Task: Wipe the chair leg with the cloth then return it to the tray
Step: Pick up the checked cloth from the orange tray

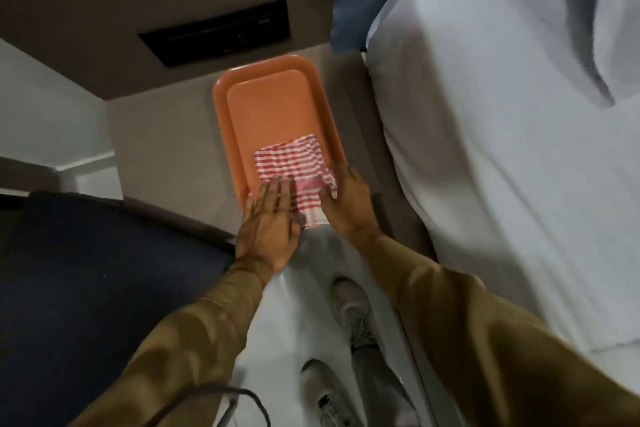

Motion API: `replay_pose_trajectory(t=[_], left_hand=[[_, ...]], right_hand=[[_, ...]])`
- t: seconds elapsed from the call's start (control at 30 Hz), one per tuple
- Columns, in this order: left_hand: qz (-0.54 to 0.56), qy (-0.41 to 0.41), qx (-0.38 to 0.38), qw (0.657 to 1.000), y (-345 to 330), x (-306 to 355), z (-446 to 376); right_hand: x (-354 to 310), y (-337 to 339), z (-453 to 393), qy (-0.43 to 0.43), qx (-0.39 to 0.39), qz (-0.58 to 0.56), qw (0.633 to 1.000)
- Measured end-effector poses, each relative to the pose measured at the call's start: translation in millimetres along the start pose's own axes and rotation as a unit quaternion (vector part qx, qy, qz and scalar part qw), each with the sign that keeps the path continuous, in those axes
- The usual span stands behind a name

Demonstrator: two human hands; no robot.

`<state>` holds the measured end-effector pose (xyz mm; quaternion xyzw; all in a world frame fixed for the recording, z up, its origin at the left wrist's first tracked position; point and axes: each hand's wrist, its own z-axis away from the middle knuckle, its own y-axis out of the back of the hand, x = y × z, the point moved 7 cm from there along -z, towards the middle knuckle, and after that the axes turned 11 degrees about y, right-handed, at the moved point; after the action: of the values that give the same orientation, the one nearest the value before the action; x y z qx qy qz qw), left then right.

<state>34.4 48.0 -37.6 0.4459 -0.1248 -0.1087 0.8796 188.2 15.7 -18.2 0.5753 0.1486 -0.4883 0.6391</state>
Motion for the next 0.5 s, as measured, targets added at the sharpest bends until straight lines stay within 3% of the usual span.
replay_pose_trajectory(t=[0.13,0.33,0.5], left_hand=[[0.017,0.020,-0.033,0.999,-20.1,-1.9,-14.9],[-0.018,0.009,-0.052,0.998,-51.1,-14.8,-21.8],[0.011,-0.008,-0.032,0.999,-34.2,-17.0,-11.7]], right_hand=[[11.2,-23.2,-29.5,-0.099,-0.023,-0.065,0.993],[23.8,-41.8,-44.0,-0.153,-0.048,0.007,0.987],[21.7,-38.9,-45.2,-0.221,-0.029,-0.150,0.963]])
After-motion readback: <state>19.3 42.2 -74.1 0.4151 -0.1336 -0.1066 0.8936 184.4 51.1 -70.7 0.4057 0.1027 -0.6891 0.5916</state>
